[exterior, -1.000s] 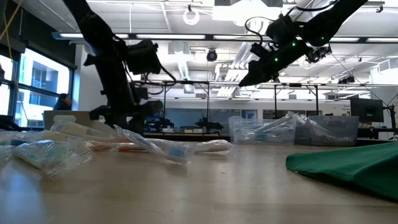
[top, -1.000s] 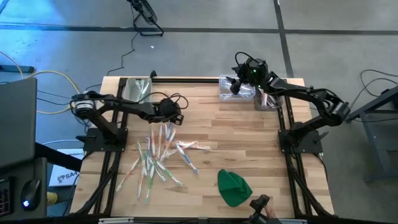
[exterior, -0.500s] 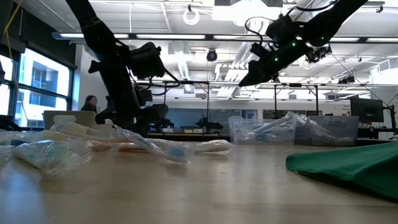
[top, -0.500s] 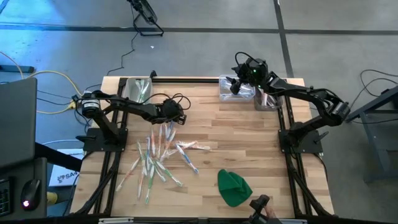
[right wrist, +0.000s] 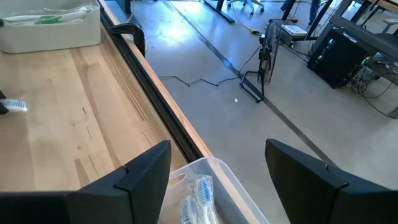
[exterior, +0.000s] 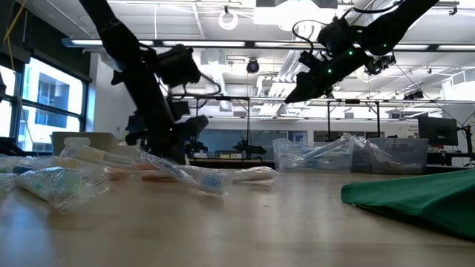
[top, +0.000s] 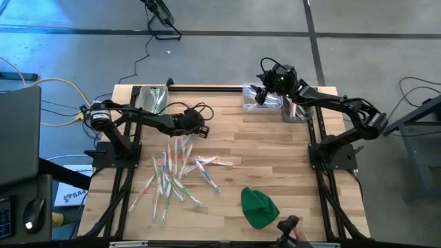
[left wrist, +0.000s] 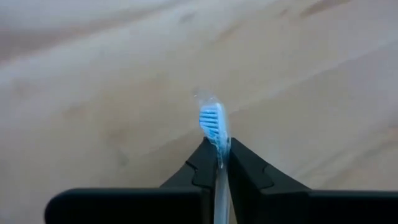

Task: Pick & Place Toothbrushes
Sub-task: Put the blue toothbrush into the transparent bin

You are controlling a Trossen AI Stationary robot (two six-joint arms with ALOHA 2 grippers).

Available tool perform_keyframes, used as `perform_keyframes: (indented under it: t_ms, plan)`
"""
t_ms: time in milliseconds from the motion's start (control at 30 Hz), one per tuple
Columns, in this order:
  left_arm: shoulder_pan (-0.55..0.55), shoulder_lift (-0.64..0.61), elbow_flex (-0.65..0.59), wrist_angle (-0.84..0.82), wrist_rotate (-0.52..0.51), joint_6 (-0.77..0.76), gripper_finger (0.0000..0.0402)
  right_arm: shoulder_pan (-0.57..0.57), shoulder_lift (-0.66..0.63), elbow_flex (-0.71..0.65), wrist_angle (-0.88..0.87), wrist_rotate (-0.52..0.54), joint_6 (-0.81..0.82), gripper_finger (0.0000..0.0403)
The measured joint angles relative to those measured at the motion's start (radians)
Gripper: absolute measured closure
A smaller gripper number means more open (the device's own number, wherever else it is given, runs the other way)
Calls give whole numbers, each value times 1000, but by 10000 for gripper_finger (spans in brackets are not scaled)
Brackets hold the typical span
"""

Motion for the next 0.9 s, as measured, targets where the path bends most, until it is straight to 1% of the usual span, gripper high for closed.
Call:
perform_keyframes:
  t_ms: [200,333,467,633,700,767,900]
  plan:
    - [17,-62,60,4,-12,163,384,0,0,0,0,2,-1,149]
    - [78,-126,93,9,17,347,385,0,0,0,0,4,-1,149]
    - [168,-194,133,15,99,486,385,0,0,0,0,4,-1,149]
    - [264,-242,178,97,213,627,385,0,0,0,0,-8,-1,149]
    - [292,-248,195,166,272,676,385,0,0,0,0,-40,-1,149]
    - [319,-248,205,249,346,706,385,0,0,0,1,-101,-1,149]
    - [365,-247,205,432,520,714,385,1,0,0,41,-282,-1,149]
